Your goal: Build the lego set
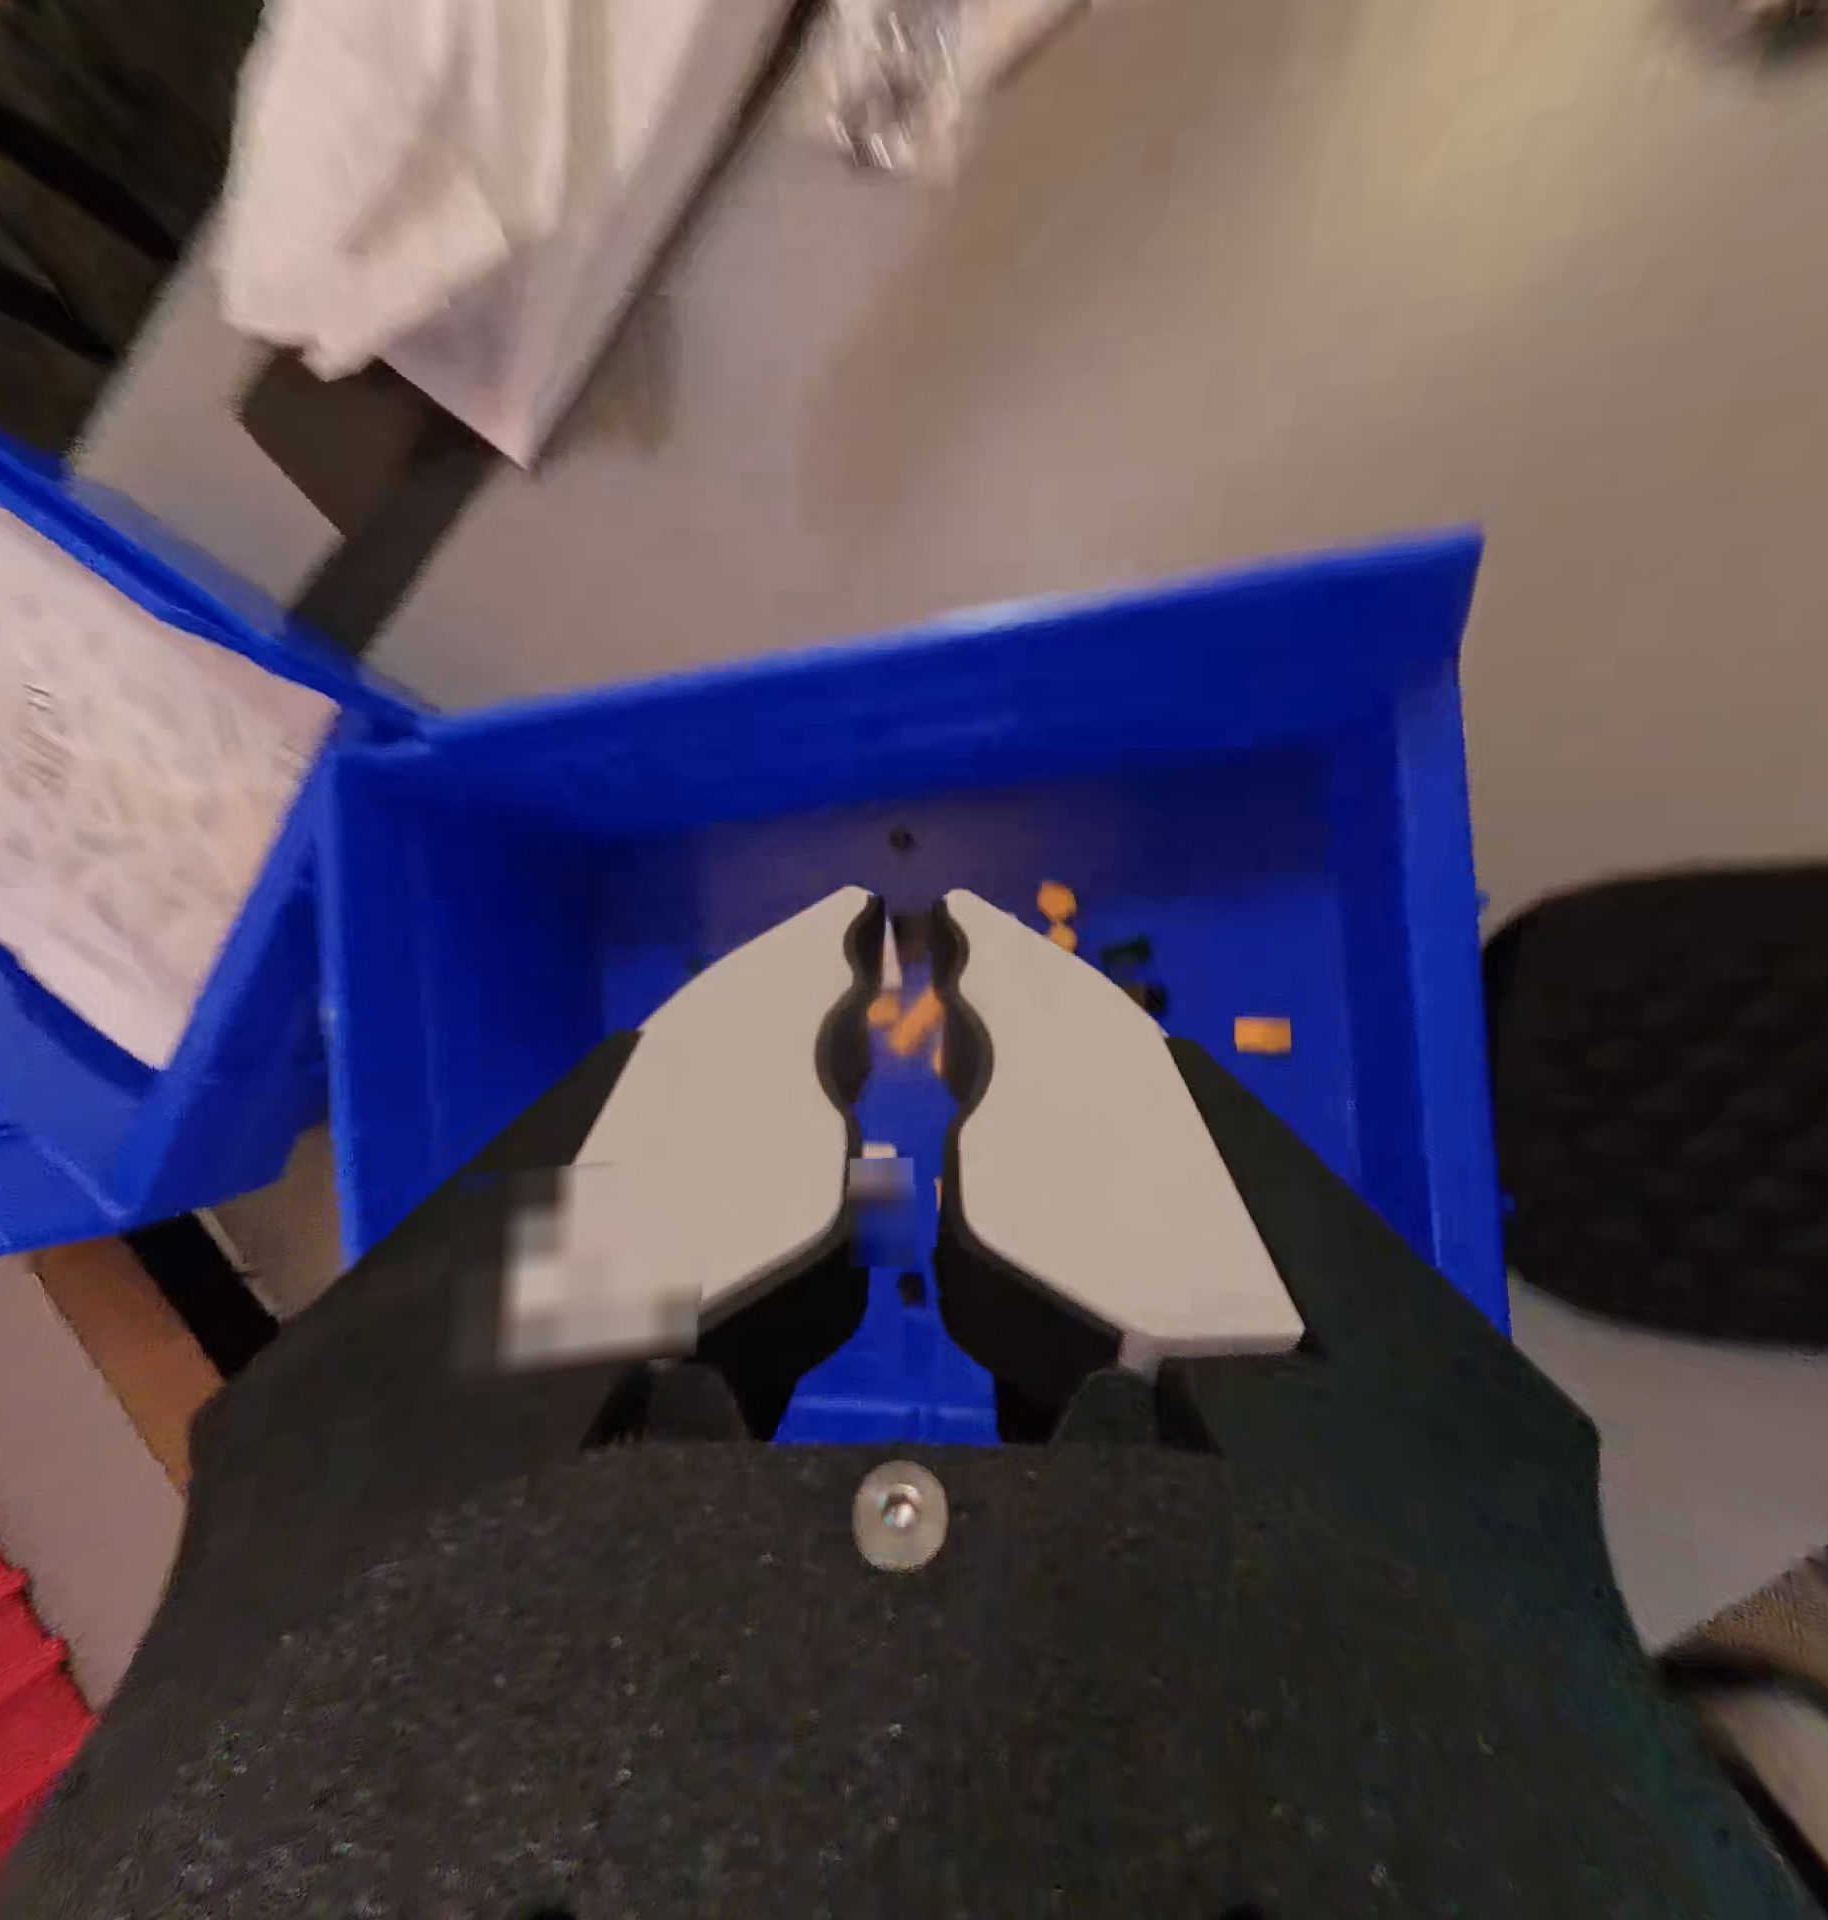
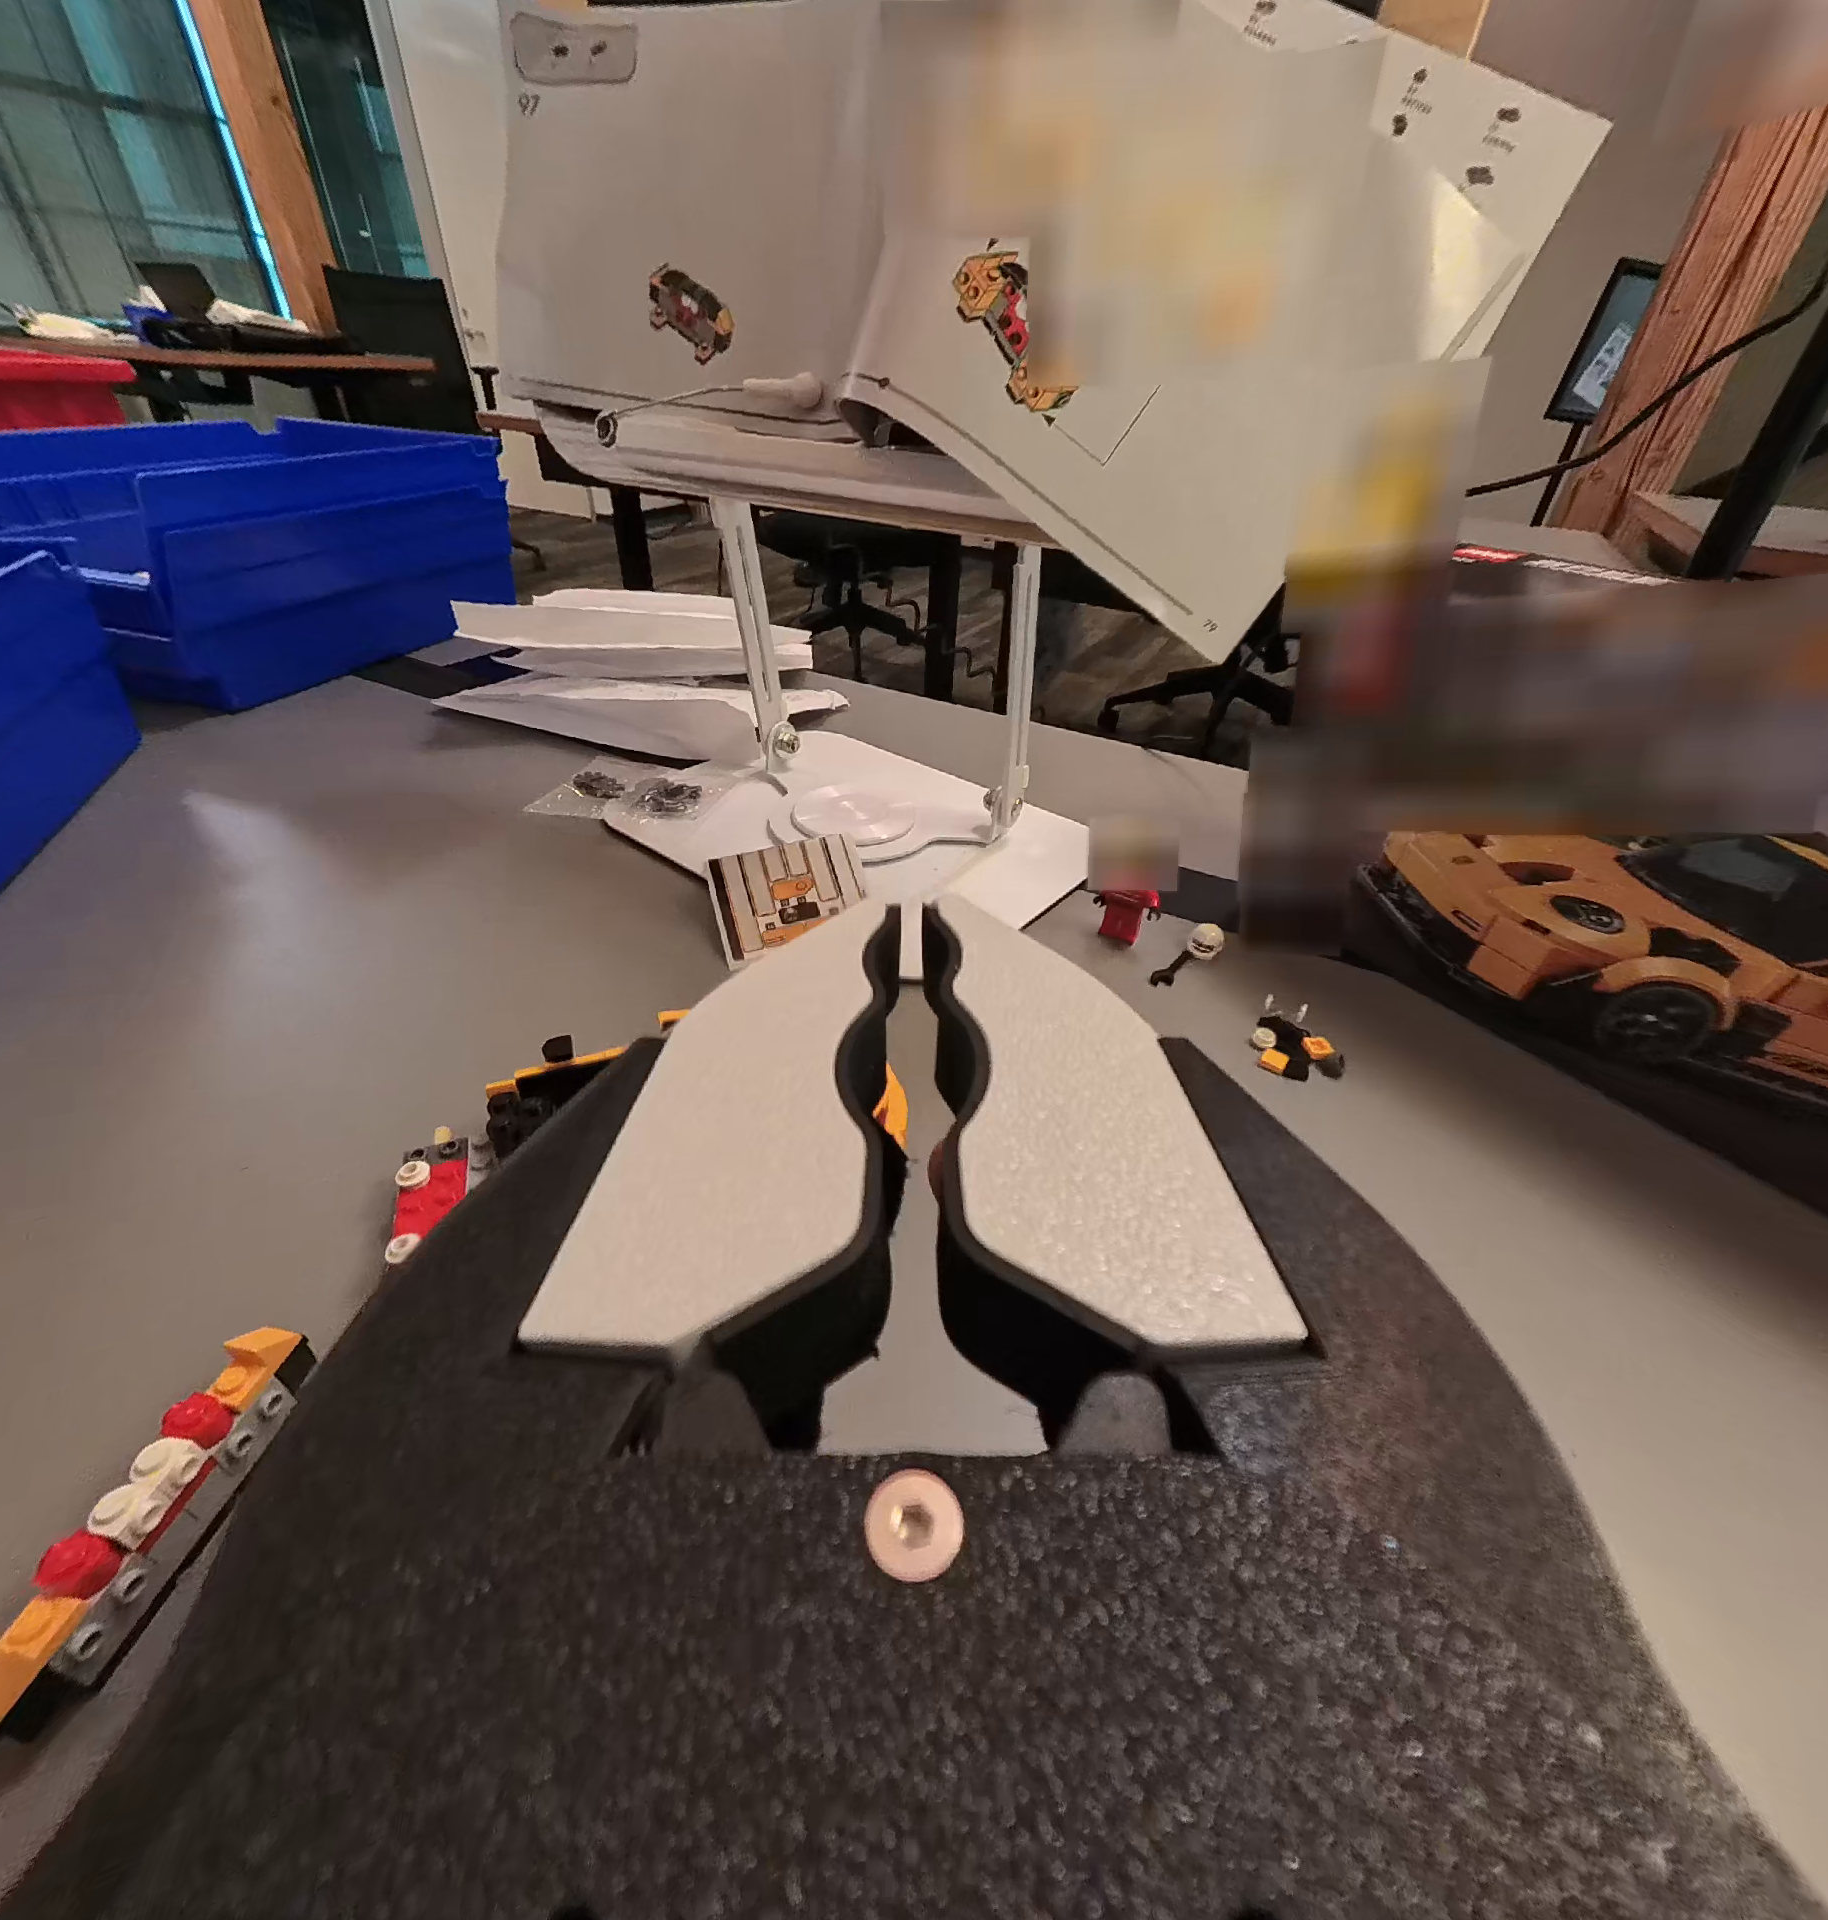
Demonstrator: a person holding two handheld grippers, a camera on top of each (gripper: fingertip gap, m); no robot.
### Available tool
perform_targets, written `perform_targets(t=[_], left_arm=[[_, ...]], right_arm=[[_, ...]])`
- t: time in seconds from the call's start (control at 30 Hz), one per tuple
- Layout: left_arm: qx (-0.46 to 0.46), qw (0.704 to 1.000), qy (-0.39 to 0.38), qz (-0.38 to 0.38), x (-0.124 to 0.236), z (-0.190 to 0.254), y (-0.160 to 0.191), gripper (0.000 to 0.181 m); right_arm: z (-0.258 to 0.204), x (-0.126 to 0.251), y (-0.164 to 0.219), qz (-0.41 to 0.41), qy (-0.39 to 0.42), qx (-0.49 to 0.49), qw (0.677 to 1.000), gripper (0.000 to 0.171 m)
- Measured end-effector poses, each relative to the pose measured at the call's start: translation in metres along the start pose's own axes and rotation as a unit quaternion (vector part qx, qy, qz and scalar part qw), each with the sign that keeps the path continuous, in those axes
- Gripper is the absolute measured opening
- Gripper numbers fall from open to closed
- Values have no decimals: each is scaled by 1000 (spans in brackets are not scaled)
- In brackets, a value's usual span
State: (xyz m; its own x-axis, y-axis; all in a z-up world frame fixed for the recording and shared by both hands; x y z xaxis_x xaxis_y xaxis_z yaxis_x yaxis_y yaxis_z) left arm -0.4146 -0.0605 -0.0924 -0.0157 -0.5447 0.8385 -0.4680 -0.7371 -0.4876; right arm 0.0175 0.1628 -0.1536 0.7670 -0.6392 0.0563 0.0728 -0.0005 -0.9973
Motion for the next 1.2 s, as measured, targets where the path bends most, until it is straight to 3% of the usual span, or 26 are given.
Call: perform_targets(t=[0.27, 0.47, 0.87, 1.2], left_arm=[[-52, 986, 48, -150, -36, -1, 54, 8], [-96, 970, 107, -196, -57, 3, 71, 12], [-160, 957, 139, -200, -87, 12, 64, 17], [-115, 958, 163, -204, -92, 12, 66, 9]], right_arm=[[0, -2, 5, -15, 7, 10, 1000, 3], [1, -4, 7, -21, 6, 6, 1000, 3], [1, -5, 9, -28, 2, 3, 1000, 3], [1, -6, 11, -34, -1, 3, 999, 3]])
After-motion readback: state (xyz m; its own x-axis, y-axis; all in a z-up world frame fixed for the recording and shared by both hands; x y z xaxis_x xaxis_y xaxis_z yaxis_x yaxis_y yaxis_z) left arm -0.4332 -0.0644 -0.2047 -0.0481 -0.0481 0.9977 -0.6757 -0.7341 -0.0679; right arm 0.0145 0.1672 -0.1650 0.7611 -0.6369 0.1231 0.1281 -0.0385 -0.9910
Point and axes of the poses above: each gripper's, where its closed fingertips meet, x back along the fingers, y out of its underside, z = x × y across the jaws, the point moved 7 cm from there along x, back along the fingers
